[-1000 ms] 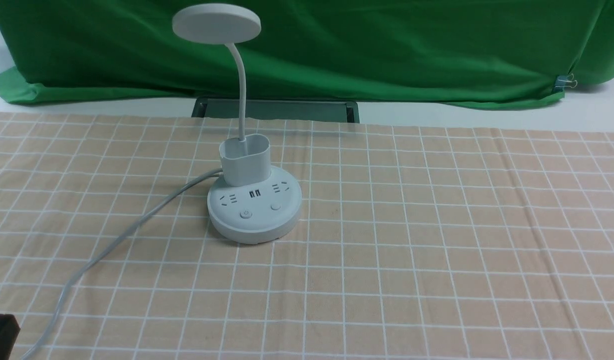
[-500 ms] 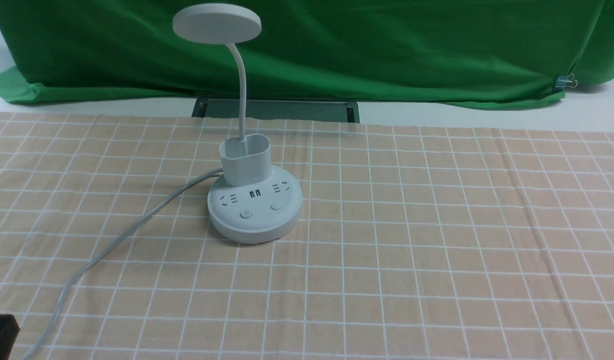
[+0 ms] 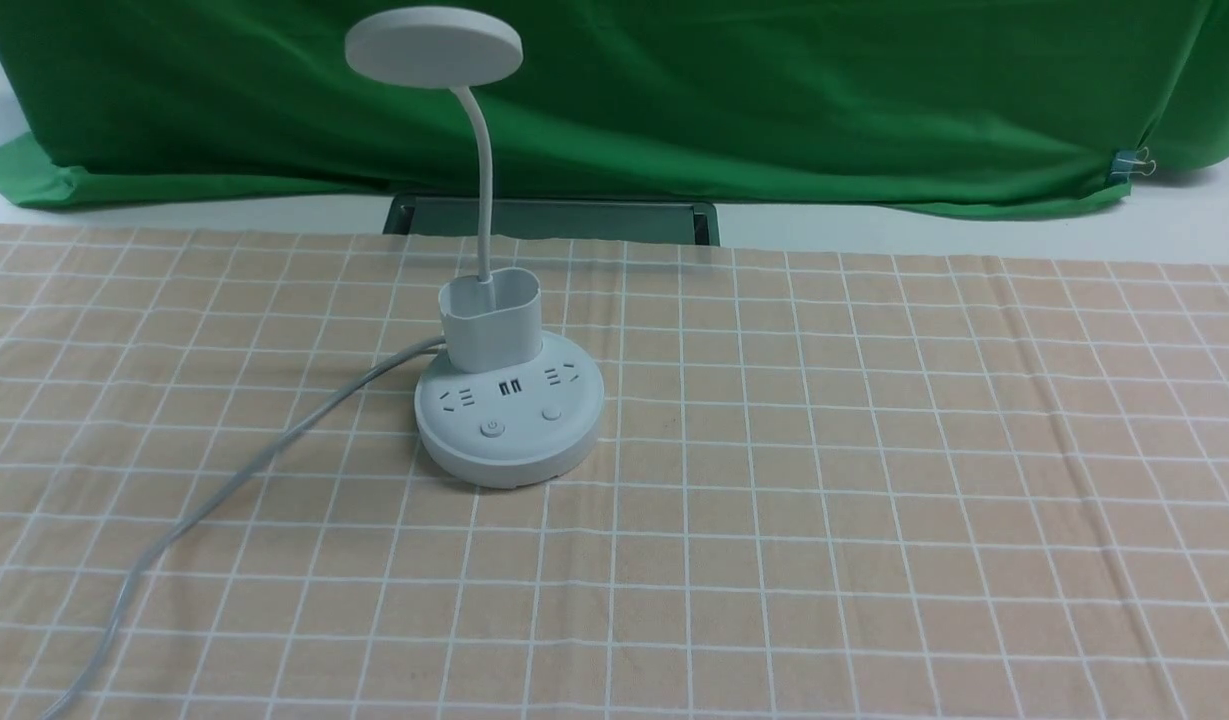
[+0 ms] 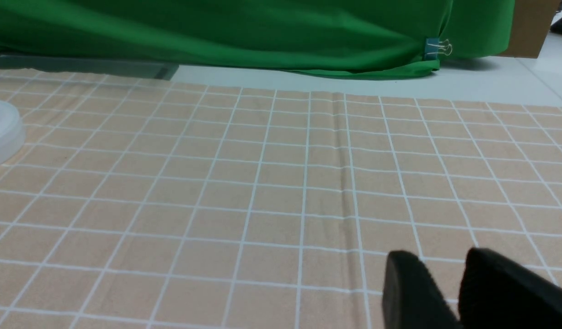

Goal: Turn on the table lamp on the light coffee tablecloth with your hand.
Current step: 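Press the power button on the lamp base to turn the lamp on with the left gripper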

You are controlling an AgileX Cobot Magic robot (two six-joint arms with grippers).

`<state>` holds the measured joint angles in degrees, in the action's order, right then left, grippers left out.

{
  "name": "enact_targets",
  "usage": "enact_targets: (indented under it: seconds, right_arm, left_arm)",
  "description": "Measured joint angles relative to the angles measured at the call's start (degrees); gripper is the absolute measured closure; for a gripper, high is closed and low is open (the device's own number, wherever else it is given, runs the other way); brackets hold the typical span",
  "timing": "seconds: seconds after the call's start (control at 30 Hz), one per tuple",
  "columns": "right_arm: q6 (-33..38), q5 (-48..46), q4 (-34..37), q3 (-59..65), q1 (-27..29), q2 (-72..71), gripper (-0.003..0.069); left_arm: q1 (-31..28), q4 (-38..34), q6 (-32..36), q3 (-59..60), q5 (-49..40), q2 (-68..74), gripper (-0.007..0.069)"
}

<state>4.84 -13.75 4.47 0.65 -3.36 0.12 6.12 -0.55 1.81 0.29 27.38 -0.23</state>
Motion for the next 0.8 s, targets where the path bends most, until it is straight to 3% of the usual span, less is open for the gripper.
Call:
enact_targets:
  seconds: [0.07, 0.2, 0.3, 0.33, 0.5, 0.57, 0.7, 0.8]
  right_arm:
    - [0.0, 0.0, 0.0, 0.0, 0.0, 0.0, 0.0421]
    - [0.0, 0.0, 0.0, 0.0, 0.0, 0.0, 0.0421]
    - [0.0, 0.0, 0.0, 0.0, 0.0, 0.0, 0.0421]
    - [0.0, 0.0, 0.0, 0.0, 0.0, 0.0, 0.0421]
    - [0.0, 0.0, 0.0, 0.0, 0.0, 0.0, 0.0421]
    - [0.0, 0.0, 0.0, 0.0, 0.0, 0.0, 0.0421]
    - [0.0, 0.0, 0.0, 0.0, 0.0, 0.0, 0.0421]
    - [0.0, 0.0, 0.0, 0.0, 0.0, 0.0, 0.0421]
  left_arm:
    - [0.0, -1.6, -0.7, 0.0, 8.9, 0.0, 0.0623]
    - [0.0, -2.4, -7.3, -1.0, 15.0, 0.8, 0.0623]
    - [0.0, -1.6, -14.5, -8.5, 6.2, 4.0, 0.0623]
    - [0.0, -1.1, -17.0, -14.1, -1.9, 6.7, 0.0623]
    - [0.0, 0.9, -17.7, -28.0, -26.6, 20.7, 0.0623]
    - [0.0, 0.6, -17.8, -28.8, -30.8, 27.2, 0.0623]
    - [0.1, -7.3, -16.9, -28.7, -36.9, 42.8, 0.0623]
    - [1.4, -17.2, -9.3, -29.9, -42.4, 52.5, 0.0623]
